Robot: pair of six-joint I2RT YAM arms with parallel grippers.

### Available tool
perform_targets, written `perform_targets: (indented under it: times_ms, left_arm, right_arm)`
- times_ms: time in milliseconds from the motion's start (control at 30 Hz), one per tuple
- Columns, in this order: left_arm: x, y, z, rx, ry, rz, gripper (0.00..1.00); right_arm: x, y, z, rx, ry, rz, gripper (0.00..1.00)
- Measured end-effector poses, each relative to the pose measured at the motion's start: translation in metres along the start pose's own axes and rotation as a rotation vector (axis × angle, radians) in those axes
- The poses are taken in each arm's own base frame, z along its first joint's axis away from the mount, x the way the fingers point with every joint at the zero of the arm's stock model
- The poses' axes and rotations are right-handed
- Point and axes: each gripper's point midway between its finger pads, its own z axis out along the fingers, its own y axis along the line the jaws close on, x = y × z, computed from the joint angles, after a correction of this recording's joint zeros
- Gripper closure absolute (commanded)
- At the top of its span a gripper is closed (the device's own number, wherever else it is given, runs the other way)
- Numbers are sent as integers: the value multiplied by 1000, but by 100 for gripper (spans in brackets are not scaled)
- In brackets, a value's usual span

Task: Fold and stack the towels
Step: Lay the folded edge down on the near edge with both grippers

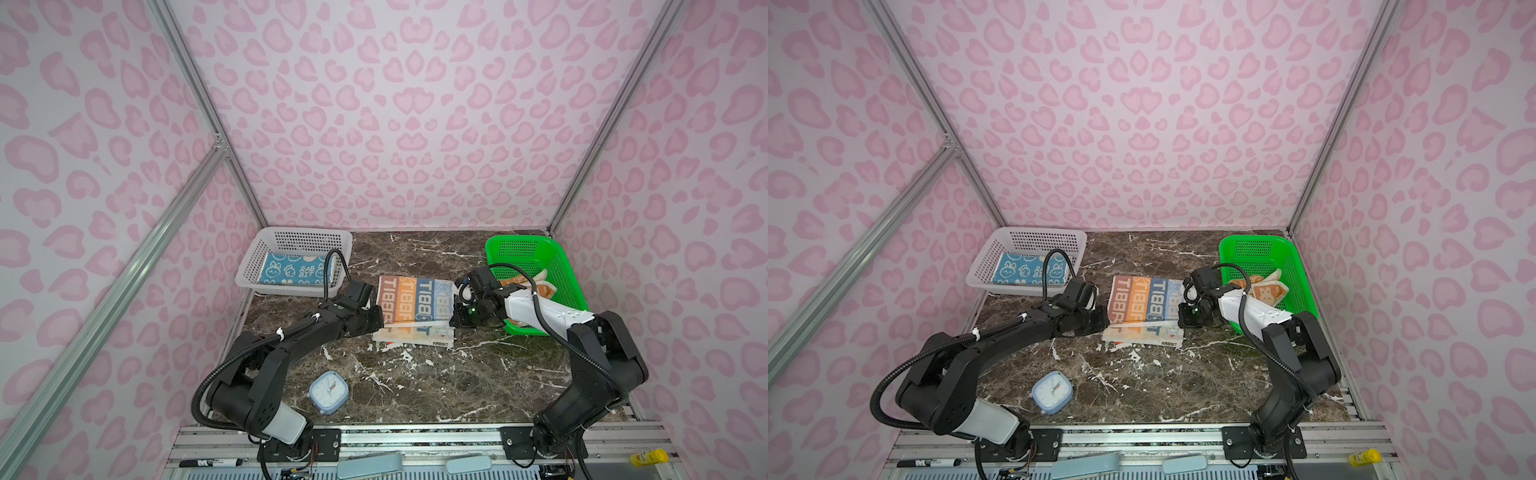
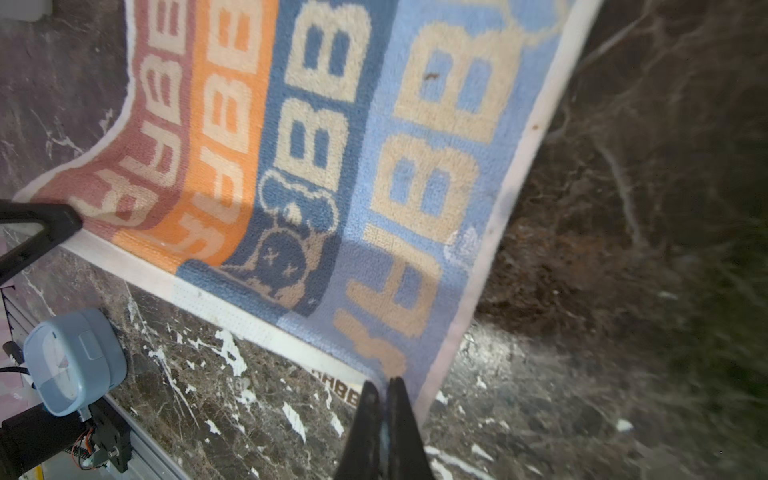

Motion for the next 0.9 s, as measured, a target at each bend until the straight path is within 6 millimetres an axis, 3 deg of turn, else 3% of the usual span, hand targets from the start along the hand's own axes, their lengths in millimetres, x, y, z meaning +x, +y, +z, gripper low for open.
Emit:
perform_targets:
  times_ms: [167,367,567,700,900]
  left_arm:
    - [5,2,-6,2,1,5,97]
    - [25,13,6,-7,51,-3,97]
    - [38,22,18,-24,93,-9,97]
    - [42,25,24,-31,106,-10,84]
    - [41,25,25,-33,99,7,52]
  right_arm:
    - [8,6,-7,0,-5,-20,99]
    - [33,-4,18,11,72,-10,99]
    - [42,-9,34,13,101,4,96]
    - [42,-9,37,15,100,-1,86]
    - [40,-12,32,57,90,-4,66]
